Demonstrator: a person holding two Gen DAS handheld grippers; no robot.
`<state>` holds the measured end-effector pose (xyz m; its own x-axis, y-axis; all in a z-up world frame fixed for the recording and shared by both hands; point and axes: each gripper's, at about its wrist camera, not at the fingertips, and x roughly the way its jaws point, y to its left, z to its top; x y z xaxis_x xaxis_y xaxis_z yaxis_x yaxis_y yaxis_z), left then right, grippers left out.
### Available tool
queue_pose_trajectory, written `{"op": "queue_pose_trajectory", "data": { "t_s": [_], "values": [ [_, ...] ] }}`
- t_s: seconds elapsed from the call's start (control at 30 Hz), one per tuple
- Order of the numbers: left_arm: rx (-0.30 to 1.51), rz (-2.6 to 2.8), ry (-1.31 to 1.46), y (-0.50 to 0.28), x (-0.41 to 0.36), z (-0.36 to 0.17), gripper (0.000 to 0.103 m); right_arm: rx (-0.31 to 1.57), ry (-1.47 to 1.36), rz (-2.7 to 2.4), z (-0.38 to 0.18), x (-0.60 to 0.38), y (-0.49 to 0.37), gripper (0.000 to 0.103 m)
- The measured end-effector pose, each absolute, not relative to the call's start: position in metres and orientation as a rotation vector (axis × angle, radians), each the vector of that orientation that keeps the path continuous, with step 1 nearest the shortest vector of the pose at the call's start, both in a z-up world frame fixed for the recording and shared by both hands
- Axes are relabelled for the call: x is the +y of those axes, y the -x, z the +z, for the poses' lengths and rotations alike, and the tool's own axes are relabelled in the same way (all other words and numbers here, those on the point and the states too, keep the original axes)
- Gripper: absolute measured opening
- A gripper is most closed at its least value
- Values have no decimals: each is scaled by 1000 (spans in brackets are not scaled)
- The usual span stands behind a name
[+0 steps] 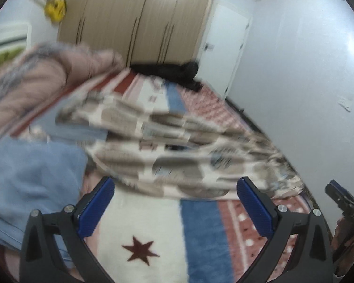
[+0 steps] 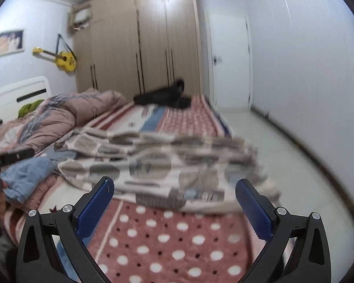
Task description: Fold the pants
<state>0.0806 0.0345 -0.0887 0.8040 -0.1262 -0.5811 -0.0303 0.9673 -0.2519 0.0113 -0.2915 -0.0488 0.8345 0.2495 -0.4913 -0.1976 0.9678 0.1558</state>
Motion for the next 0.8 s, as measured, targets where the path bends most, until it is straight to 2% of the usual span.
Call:
{"op": "queue_pose_trajectory", "data": {
  "t_s": [0.1, 0.17, 0.23, 0.3, 0.47, 0.53, 0.63, 0.7, 0.8],
  "values": [
    [719, -38, 299, -102, 40, -122, 102, 637, -194, 241, -88, -310, -42, 101],
    [760, -57, 347, -114, 43, -142, 102, 691, -238, 233, -111, -320, -59, 95],
    [807, -69, 386, -126, 43, -160, 102, 752, -301, 231, -137, -334, -73, 77],
    [834, -77, 411, -134, 44, -171, 102, 802, -386, 253, -158, -344, -82, 72],
    [867, -102, 479, -158, 45, -189, 102, 824, -461, 252, -180, -347, -97, 73],
    [876, -94, 510, -171, 49, -195, 102, 813, -503, 247, -181, -349, -106, 79],
    [870, -62, 514, -188, 55, -202, 102, 801, -575, 243, -182, -350, -119, 82],
    [862, -28, 490, -194, 58, -201, 97, 796, -597, 227, -180, -352, -123, 82],
    [856, 42, 460, -206, 68, -200, 80, 783, -611, 201, -179, -353, -124, 79]
  ]
}}
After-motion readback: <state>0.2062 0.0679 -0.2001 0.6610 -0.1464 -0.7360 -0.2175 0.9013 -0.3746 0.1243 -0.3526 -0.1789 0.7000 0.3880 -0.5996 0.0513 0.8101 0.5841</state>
